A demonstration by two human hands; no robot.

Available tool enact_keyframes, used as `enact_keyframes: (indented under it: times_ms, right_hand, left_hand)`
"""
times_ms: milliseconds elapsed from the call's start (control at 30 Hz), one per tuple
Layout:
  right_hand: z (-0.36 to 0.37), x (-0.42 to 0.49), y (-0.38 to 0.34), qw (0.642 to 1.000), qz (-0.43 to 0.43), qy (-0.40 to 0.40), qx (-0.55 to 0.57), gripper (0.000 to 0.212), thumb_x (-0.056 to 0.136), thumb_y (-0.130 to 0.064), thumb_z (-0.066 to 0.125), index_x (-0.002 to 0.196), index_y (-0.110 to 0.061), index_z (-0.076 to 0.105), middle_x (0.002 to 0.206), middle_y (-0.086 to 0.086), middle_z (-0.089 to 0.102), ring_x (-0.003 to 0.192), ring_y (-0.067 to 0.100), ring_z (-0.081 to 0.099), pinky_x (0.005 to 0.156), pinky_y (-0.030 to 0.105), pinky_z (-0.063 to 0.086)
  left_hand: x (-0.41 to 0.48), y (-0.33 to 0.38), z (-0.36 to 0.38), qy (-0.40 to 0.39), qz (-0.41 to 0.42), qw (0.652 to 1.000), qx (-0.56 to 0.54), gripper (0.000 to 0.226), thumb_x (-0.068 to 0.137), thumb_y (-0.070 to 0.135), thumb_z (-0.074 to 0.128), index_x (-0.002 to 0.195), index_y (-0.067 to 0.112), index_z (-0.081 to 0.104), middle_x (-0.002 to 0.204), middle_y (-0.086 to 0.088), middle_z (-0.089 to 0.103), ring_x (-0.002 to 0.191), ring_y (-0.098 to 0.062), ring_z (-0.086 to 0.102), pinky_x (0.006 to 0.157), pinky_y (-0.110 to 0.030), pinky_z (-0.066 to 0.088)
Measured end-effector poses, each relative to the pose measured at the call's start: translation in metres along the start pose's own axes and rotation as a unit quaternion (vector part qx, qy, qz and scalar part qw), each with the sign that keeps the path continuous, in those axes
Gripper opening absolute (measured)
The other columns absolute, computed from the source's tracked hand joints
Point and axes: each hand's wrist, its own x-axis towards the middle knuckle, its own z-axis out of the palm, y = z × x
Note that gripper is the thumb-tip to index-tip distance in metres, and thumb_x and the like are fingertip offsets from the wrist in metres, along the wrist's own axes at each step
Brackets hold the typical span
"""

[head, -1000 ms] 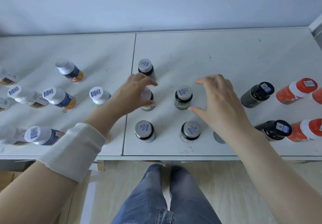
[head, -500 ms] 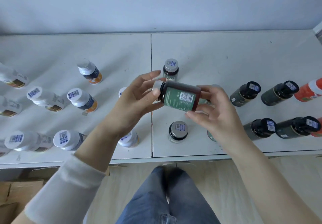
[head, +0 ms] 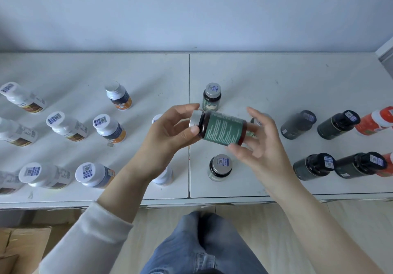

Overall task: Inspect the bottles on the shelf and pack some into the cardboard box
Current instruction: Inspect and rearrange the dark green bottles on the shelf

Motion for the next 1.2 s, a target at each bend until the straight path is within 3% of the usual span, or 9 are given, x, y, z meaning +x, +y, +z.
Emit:
enact_keyframes:
  times_ms: [133,233,367,467,767,867,1000,1100,1200]
  right_hand:
    - [-0.003,0.001,-0.001,1.0,-0.024,0.004,-0.015,0.046,0.069,-0.003,0.072,0.108,-0.017,0.052,0.112,0.003,0.058,0.096,0.008,0.062,0.076,0.02,0.051]
    - [0.0,0.001,0.001,0.997,-0.058,-0.006,-0.041,0.049,0.07,0.002,0.067,0.11,-0.02,0.049,0.117,0.003,0.054,0.106,0.008,0.056,0.084,0.021,0.049]
    - [-0.003,0.003,0.002,0.999,0.025,0.017,0.016,0.046,0.07,-0.014,0.072,0.111,-0.02,0.052,0.112,0.004,0.058,0.094,0.01,0.064,0.078,0.027,0.054]
    - [-0.006,0.003,0.004,0.999,0.03,0.028,0.014,0.043,0.068,-0.007,0.072,0.106,-0.017,0.054,0.105,0.0,0.062,0.09,0.013,0.065,0.08,0.033,0.056]
    - [-0.01,0.013,0.007,0.993,0.035,0.031,-0.107,0.045,0.07,0.003,0.073,0.103,-0.018,0.051,0.111,0.003,0.059,0.091,0.001,0.064,0.07,0.012,0.05]
    - [-0.02,0.02,0.003,0.946,-0.042,0.057,-0.317,0.059,0.065,-0.01,0.081,0.114,-0.019,0.048,0.118,0.0,0.048,0.105,0.007,0.054,0.084,0.014,0.047]
    - [-0.036,0.027,-0.003,0.852,-0.122,0.078,-0.504,0.065,0.066,-0.013,0.081,0.121,-0.006,0.049,0.118,0.012,0.045,0.111,0.024,0.046,0.09,0.022,0.037]
    - [-0.038,0.031,-0.005,0.802,-0.118,0.065,-0.582,0.064,0.066,-0.013,0.081,0.122,-0.005,0.05,0.119,0.018,0.047,0.109,0.034,0.049,0.085,0.035,0.043]
    - [-0.037,0.035,-0.004,0.776,-0.106,0.051,-0.619,0.064,0.065,-0.012,0.082,0.121,-0.006,0.052,0.116,0.02,0.049,0.103,0.038,0.05,0.077,0.041,0.046]
  left_hand:
    - [-0.001,0.001,0.001,-0.032,0.0,0.999,-0.025,0.036,0.082,0.006,0.06,0.113,0.023,0.058,0.117,0.002,0.064,0.104,-0.015,0.061,0.085,-0.03,0.052]
    - [0.001,-0.001,0.002,-0.003,-0.027,0.999,-0.028,0.032,0.08,0.011,0.056,0.112,0.016,0.055,0.107,-0.006,0.064,0.094,-0.019,0.065,0.08,-0.03,0.054]
    - [0.003,0.0,0.001,-0.014,-0.011,0.999,-0.037,0.034,0.079,0.002,0.055,0.11,0.016,0.055,0.112,0.0,0.066,0.095,-0.017,0.064,0.081,-0.029,0.054]
    - [0.004,-0.001,0.002,-0.022,-0.032,0.997,-0.064,0.039,0.079,0.004,0.055,0.115,0.017,0.053,0.108,0.0,0.067,0.095,-0.016,0.064,0.083,-0.027,0.053]
    - [0.024,0.002,0.004,0.003,-0.054,0.998,-0.02,0.034,0.075,0.008,0.062,0.108,0.014,0.059,0.091,0.005,0.071,0.084,-0.012,0.067,0.077,-0.022,0.054]
    - [0.036,0.0,0.005,0.0,-0.035,0.994,0.106,0.034,0.082,-0.001,0.062,0.11,0.018,0.058,0.1,0.004,0.067,0.089,-0.008,0.063,0.081,-0.02,0.052]
    - [0.053,-0.019,0.006,-0.034,0.049,0.908,0.416,0.043,0.077,-0.001,0.069,0.113,0.02,0.06,0.105,0.006,0.054,0.095,-0.005,0.054,0.081,-0.016,0.049]
    - [0.062,-0.037,0.005,-0.079,0.054,0.863,0.497,0.044,0.077,0.0,0.069,0.117,0.016,0.06,0.111,0.002,0.051,0.101,-0.021,0.055,0.087,-0.035,0.048]
    - [0.068,-0.045,0.004,-0.088,0.044,0.854,0.511,0.044,0.077,-0.001,0.068,0.118,0.015,0.059,0.117,-0.003,0.052,0.104,-0.023,0.054,0.089,-0.036,0.047]
